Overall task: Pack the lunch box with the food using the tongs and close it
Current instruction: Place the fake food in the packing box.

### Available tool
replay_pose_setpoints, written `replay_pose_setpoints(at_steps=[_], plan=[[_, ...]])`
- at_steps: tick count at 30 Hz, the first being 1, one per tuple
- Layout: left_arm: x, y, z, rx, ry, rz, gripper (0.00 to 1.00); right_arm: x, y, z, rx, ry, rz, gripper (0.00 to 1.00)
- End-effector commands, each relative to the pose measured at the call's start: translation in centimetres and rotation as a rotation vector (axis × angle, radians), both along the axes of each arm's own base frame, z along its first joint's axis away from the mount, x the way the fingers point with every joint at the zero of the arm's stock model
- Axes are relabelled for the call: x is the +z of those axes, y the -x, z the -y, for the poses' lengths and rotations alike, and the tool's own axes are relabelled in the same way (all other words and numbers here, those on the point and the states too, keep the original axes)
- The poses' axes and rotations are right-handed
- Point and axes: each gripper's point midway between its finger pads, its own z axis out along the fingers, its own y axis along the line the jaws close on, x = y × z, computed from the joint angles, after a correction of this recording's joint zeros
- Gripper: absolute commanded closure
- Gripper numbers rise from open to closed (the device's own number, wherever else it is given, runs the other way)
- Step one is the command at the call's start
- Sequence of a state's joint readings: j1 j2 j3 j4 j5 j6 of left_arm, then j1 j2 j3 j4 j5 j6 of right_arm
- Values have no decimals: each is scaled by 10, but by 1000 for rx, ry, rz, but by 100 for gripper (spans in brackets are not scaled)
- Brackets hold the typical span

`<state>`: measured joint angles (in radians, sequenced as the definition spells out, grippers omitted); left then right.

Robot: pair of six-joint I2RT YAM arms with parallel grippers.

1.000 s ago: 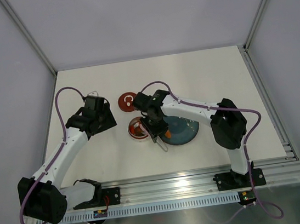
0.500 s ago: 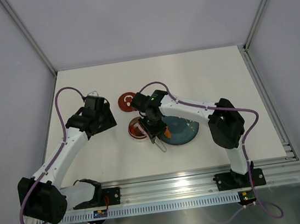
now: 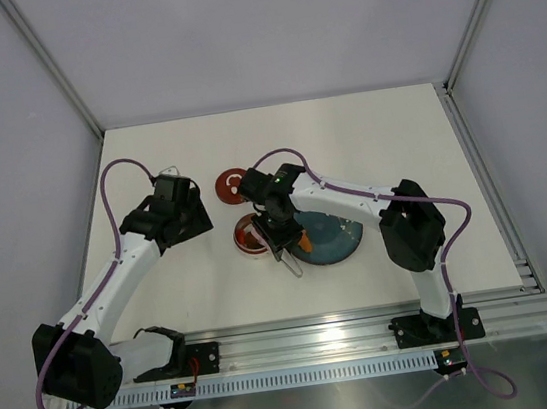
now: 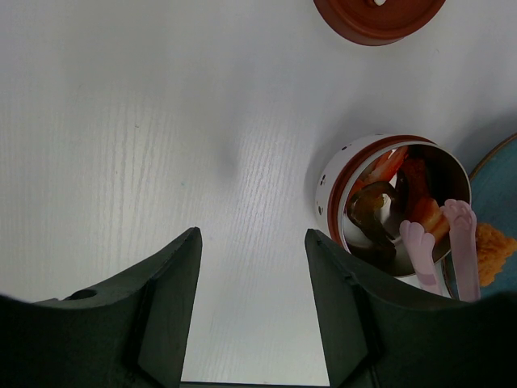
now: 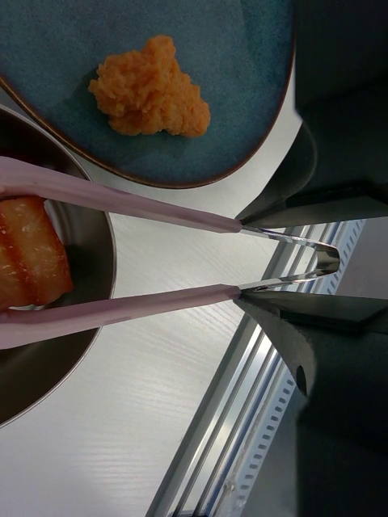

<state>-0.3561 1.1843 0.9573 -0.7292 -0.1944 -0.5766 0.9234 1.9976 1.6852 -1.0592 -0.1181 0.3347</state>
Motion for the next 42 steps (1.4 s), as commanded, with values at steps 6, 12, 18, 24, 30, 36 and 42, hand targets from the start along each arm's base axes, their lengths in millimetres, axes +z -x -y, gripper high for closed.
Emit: replay_pose_setpoints(at_steps=[6, 12, 18, 24, 30, 36, 42], plan=[[14, -11, 1, 10, 12, 62, 42, 11, -1, -13, 32, -36, 15, 59], [13, -10, 0, 11, 11, 59, 42, 10, 0, -12, 34, -35, 14, 56], [12, -10, 0, 11, 10, 57, 42, 10, 0, -12, 32, -34, 14, 56], [12, -9, 0, 12, 11, 57, 42, 12, -1, -12, 33, -38, 18, 56], [11, -9, 0, 11, 12, 55, 42, 12, -1, -13, 31, -37, 21, 56], [11, -8, 0, 10, 13, 53, 42, 25, -9, -15, 27, -54, 71, 59], [12, -8, 0, 10, 13, 57, 42, 47, -21, -12, 4, -52, 150, 73]])
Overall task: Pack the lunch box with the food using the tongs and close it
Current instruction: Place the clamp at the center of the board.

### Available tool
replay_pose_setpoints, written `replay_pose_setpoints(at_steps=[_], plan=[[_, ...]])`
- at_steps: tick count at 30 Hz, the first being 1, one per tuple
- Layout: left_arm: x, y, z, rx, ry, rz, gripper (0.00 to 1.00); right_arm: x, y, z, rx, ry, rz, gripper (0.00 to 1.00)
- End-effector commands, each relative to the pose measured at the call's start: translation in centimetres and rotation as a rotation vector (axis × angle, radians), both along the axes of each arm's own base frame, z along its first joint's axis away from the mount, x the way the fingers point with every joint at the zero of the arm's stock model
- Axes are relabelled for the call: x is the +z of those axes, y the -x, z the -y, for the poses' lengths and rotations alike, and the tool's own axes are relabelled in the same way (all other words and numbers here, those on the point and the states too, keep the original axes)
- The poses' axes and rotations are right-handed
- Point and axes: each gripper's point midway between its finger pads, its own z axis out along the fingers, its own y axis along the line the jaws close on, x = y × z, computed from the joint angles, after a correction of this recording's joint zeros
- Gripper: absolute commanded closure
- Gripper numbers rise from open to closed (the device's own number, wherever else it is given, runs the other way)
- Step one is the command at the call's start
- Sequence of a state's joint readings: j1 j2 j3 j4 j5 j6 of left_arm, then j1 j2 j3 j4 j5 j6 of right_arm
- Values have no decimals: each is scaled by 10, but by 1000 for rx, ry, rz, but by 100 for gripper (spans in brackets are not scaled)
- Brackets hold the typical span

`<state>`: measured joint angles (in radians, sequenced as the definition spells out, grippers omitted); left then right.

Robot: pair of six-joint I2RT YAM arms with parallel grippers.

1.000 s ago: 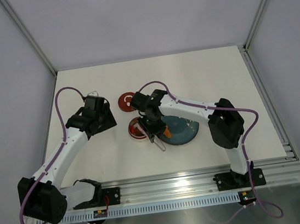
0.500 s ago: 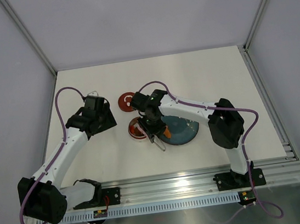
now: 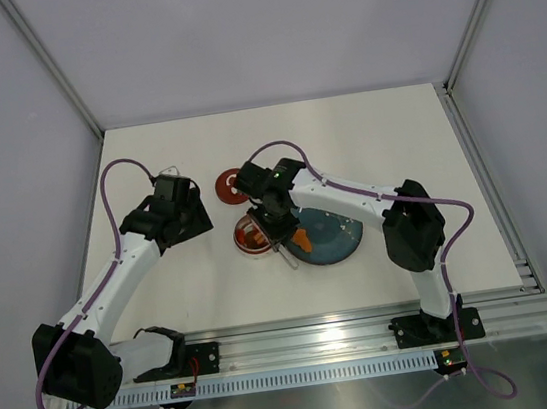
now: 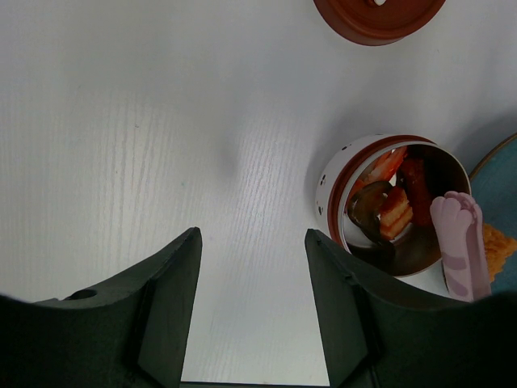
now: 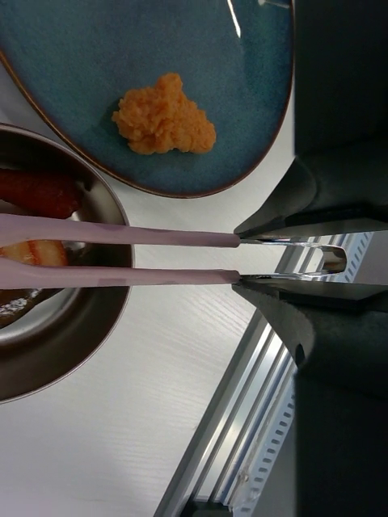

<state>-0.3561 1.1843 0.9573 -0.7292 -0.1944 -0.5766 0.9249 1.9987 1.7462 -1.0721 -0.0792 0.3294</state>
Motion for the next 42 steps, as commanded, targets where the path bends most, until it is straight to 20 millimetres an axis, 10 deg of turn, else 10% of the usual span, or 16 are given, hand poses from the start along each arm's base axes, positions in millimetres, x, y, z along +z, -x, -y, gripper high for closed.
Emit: replay_pose_setpoints(at_steps=[1, 9, 22, 30, 42], plan=[[12, -8, 0, 11, 13, 57, 42, 37, -10, -4, 4, -40, 102, 73], [12, -9, 0, 13, 11, 59, 42, 58, -32, 23, -76, -25, 196, 77], [16, -12, 3, -8, 11, 56, 42, 76, -88, 145, -434, -72, 269, 77], [26, -21, 6, -40, -2, 58, 41, 40, -104, 248, -709, -49, 252, 76], [55, -65, 34, -114, 27, 62, 34, -34, -139, 318, -948, 68, 255, 72]])
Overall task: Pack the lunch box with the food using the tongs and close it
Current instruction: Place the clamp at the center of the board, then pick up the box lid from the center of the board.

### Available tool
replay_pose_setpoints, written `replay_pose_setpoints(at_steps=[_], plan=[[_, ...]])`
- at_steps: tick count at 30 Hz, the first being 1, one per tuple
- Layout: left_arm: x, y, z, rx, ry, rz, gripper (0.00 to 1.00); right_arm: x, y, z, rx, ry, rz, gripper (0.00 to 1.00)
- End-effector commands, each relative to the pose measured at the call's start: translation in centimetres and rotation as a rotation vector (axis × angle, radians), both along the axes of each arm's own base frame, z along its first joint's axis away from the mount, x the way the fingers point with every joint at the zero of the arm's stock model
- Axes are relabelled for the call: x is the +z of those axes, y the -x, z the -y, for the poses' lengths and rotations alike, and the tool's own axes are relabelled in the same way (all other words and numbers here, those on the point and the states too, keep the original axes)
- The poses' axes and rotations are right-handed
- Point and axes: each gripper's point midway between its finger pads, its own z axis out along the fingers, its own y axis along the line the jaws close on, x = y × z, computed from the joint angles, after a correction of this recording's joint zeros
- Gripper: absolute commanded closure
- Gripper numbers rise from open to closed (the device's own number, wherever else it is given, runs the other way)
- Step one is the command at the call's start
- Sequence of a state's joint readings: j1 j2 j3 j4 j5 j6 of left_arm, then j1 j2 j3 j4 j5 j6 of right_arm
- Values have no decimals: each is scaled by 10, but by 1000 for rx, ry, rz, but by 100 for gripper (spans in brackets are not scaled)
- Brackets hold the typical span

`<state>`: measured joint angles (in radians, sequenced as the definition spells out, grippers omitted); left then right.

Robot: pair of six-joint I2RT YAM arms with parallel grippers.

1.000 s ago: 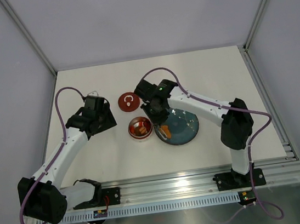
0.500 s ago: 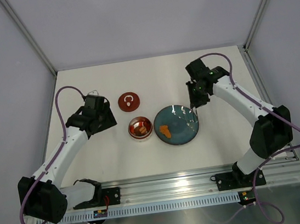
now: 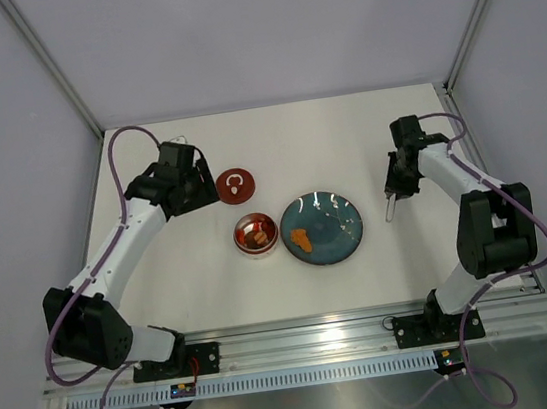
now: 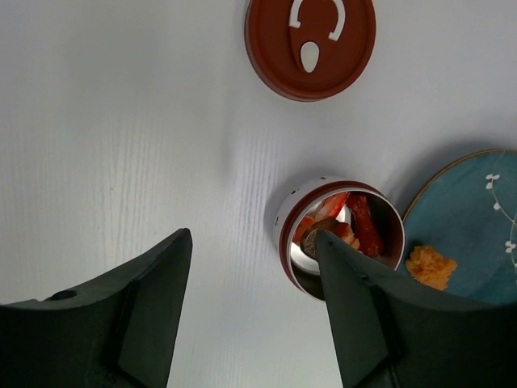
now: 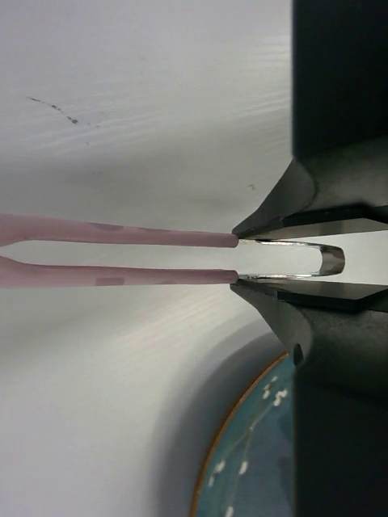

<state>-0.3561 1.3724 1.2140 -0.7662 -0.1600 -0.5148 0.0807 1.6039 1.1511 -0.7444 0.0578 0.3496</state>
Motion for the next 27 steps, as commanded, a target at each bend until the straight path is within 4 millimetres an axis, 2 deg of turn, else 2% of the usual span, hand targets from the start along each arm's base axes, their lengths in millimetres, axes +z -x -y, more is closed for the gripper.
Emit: replay_pose_setpoints(at_steps=[1, 2, 3, 5, 6, 7, 9, 11, 12, 13, 14, 15, 17, 18, 20, 21, 23, 25, 26, 27], plan=[[20, -20, 13, -52, 22, 35, 32, -15, -31, 13, -51, 57, 56, 70], [15, -24, 15, -54, 14, 20, 32, -18, -37, 17, -65, 75, 65, 65], [21, -30, 15, -49, 10, 35, 32, -28, -38, 19, -67, 83, 44, 59], [16, -36, 16, -53, -7, 14, 31, -32, -46, 22, -83, 82, 52, 55], [16, -39, 16, -49, -15, 13, 31, -39, -47, 27, -97, 86, 35, 51], [20, -43, 17, -53, -16, 19, 31, -38, -53, 33, -110, 98, 47, 45], [16, -49, 19, -54, -24, 6, 31, -44, -57, 41, -132, 105, 38, 39], [19, -56, 22, -63, -25, 11, 31, -37, -64, 42, -137, 104, 50, 35], [12, -58, 23, -65, -37, -9, 31, -29, -67, 43, -150, 101, 72, 28], [11, -59, 24, -73, -45, -12, 31, -22, -69, 43, -154, 100, 91, 15], [14, -63, 27, -80, -51, -6, 30, -13, -72, 43, -161, 99, 112, 12], [6, -65, 28, -81, -72, -29, 30, 1, -74, 43, -172, 91, 149, 10], [6, -70, 31, -89, -93, -28, 29, 16, -75, 41, -176, 77, 185, 8], [3, -72, 32, -90, -101, -35, 29, 31, -74, 41, -180, 72, 219, 7], [-9, -76, 35, -101, -110, -64, 30, 41, -68, 38, -181, 54, 243, 4], [-10, -79, 40, -109, -99, -62, 31, 56, -65, 37, -187, 42, 281, 4], [-22, -83, 46, -124, -103, -83, 32, 60, -57, 30, -168, 5, 298, 3], [-25, -91, 53, -132, -101, -81, 34, 73, -50, 26, -161, -21, 332, 3], [-41, -96, 55, -131, -115, -116, 34, 71, -44, 21, -150, -46, 327, 3], [-48, -99, 56, -135, -122, -133, 34, 77, -41, 19, -144, -61, 344, 3]])
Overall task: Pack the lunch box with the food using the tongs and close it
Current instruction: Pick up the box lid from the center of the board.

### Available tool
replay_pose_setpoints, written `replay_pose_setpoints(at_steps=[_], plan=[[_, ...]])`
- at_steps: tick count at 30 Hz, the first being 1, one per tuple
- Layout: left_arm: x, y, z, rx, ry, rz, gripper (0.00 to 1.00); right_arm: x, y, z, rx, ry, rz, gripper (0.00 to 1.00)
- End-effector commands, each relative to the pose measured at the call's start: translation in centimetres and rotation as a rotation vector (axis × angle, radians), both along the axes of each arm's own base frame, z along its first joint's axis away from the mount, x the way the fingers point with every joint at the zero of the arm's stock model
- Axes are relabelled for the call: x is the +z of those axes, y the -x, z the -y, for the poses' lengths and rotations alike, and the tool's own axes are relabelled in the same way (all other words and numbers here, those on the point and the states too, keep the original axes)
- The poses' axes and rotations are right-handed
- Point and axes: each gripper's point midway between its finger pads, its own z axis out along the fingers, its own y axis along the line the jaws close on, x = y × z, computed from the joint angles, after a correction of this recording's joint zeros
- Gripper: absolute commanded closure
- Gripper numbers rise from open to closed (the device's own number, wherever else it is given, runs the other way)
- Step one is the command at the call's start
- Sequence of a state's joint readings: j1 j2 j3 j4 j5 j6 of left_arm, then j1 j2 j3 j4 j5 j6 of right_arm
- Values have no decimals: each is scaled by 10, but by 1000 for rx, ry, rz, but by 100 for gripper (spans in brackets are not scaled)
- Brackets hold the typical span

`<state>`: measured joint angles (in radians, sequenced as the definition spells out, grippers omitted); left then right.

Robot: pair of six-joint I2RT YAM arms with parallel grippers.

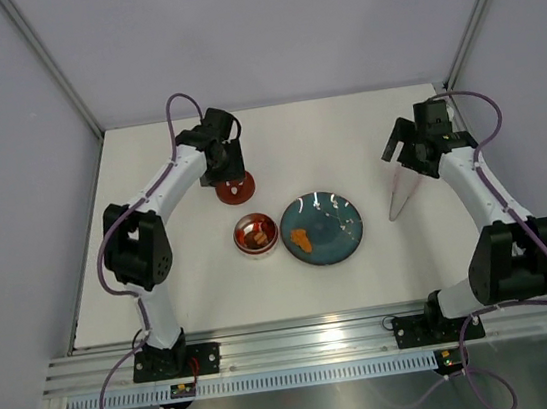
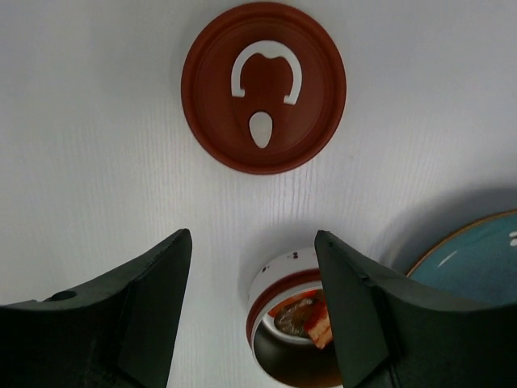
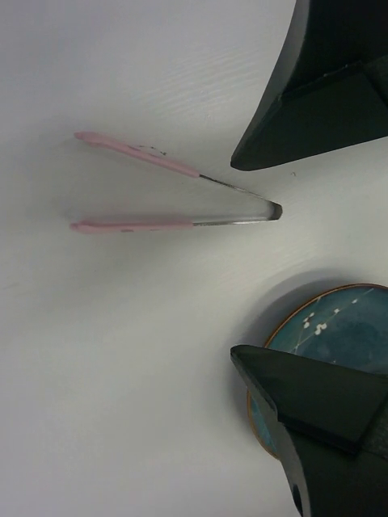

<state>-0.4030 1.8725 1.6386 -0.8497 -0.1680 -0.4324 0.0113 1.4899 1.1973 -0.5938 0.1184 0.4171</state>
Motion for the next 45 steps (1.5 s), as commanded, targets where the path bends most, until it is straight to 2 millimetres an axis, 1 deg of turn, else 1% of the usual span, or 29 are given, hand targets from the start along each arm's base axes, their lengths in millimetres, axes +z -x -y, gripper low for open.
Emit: replay_pose_setpoints(at_steps=[1, 2, 3, 4, 5, 6, 7, 8, 9, 11, 12, 13, 14, 15, 16, 19, 22, 23, 24, 26, 32, 33, 34, 35, 36, 40, 43, 44, 45], plan=[[-2, -26, 13, -29, -5, 18, 34, 7, 15, -17, 39, -80, 24, 3], [-17, -30, 15, -30, -18, -13, 34, 7, 18, -18, 45, -87, 25, 3], [-21, -32, 15, -27, -25, -28, 34, 12, 22, -19, 53, -91, 37, 3], [-15, -40, 19, -29, -18, -9, 34, 10, 26, -20, 55, -92, 24, 2], [-17, -44, 21, -34, -16, -6, 31, 12, 28, -19, 55, -89, 29, 2], [-27, -47, 25, -49, -16, -21, 28, 16, 31, -19, 59, -84, 39, 2], [-30, -49, 24, -63, -27, -30, 21, 16, 33, -19, 63, -84, 38, 2], [-26, -56, 26, -69, -30, -15, 16, 17, 34, -18, 61, -83, 36, 2], [-36, -56, 24, -76, -50, -42, 14, 18, 36, -19, 67, -81, 37, 2], [-39, -61, 23, -113, -61, -46, 14, 19, 38, -19, 71, -82, 36, 1], [-42, -61, 26, -136, -44, -60, 15, 20, 38, -19, 72, -83, 40, 1], [-50, -62, 23, -155, -45, -79, 16, 20, 38, -20, 76, -85, 40, 1], [-52, -61, 26, -175, -29, -86, 17, 18, 38, -20, 77, -86, 35, 1], [-54, -61, 23, -178, -32, -92, 18, 17, 37, -20, 78, -83, 32, 1], [-57, -62, 20, -182, -39, -96, 20, 16, 38, -25, 96, -107, 27, 1], [-60, -64, 19, -197, -39, -96, 22, 8, 36, -28, 106, -118, 10, 1], [-60, -68, 8, -164, -61, -89, 24, 4, 35, -31, 117, -133, 4, 1], [-62, -68, 8, -166, -54, -91, 24, 2, 35, -31, 120, -132, -4, 1], [-63, -68, 12, -180, -30, -93, 24, -1, 34, -31, 121, -133, -14, 1], [-64, -69, 11, -179, -32, -96, 24, -3, 34, -32, 126, -135, -22, 1], [-73, -70, 20, -194, 2, -110, 25, -3, 33, -34, 130, -142, -22, 1], [-79, -69, 19, -190, 0, -128, 25, -3, 32, -34, 130, -142, -24, 1], [-81, -69, 20, -191, 9, -135, 25, -2, 32, -33, 130, -138, -22, 1], [-82, -67, 26, -205, 50, -147, 25, -3, 32, -33, 131, -139, -25, 1], [-84, -68, 27, -199, 61, -147, 27, -3, 32, -33, 131, -139, -25, 1], [-92, -68, 22, -174, 34, -152, 28, -4, 32, -33, 132, -140, -25, 1], [-95, -69, 21, -169, 30, -157, 30, -6, 32, -34, 134, -141, -30, 1], [-96, -71, 17, -157, 7, -151, 31, -7, 32, -34, 134, -141, -33, 1], [-96, -71, 17, -157, 9, -150, 32, -8, 32, -34, 132, -142, -34, 1]])
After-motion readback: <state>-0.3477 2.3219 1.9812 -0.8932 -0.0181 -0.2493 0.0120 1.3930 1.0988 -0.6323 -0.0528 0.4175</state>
